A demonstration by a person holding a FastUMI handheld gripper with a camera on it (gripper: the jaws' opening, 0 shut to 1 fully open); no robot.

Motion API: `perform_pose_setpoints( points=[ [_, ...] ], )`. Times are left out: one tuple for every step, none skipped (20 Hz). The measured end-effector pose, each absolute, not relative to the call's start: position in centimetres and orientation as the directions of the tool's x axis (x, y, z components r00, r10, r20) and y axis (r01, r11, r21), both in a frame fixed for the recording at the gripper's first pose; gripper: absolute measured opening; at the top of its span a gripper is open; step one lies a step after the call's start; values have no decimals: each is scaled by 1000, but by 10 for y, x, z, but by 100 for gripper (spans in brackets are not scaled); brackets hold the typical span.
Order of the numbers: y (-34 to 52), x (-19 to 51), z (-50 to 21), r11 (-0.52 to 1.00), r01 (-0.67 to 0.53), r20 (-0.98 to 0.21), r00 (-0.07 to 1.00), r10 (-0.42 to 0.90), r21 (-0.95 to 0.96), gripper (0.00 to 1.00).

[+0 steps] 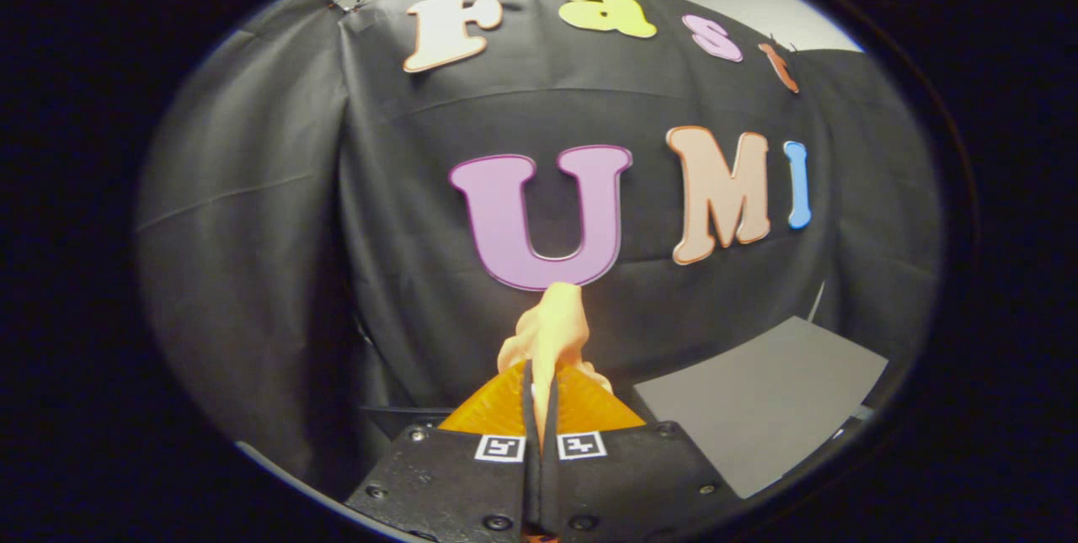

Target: Put the clothes into the washing machine and then close the washing machine lid.

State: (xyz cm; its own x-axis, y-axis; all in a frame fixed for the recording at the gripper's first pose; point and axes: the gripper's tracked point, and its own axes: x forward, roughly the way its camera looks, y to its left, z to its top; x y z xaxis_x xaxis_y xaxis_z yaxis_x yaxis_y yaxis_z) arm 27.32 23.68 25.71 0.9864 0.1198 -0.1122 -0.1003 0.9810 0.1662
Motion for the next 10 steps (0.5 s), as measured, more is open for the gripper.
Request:
perform_pose_setpoints(
  points=[
    [246,269,257,979,-110,-96,987,128,175,0],
    [255,265,254,976,-120,-90,986,138,183,0],
    [264,262,247,972,-134,-85,985,153,195,0],
    [270,260,242,970,-139,-87,984,158,197,0],
    [276,259,236,971,-143,-93,982,163,193,0],
    [283,258,228,972,-151,-98,981,170,180,0],
    [290,257,218,975,-156,-109,979,175,159,0],
    [297,257,207,977,-162,-123,976,179,136,0],
    [302,258,194,980,-163,-140,974,178,111,0],
    [307,259,182,982,-168,-152,972,180,90,0]
  ],
)
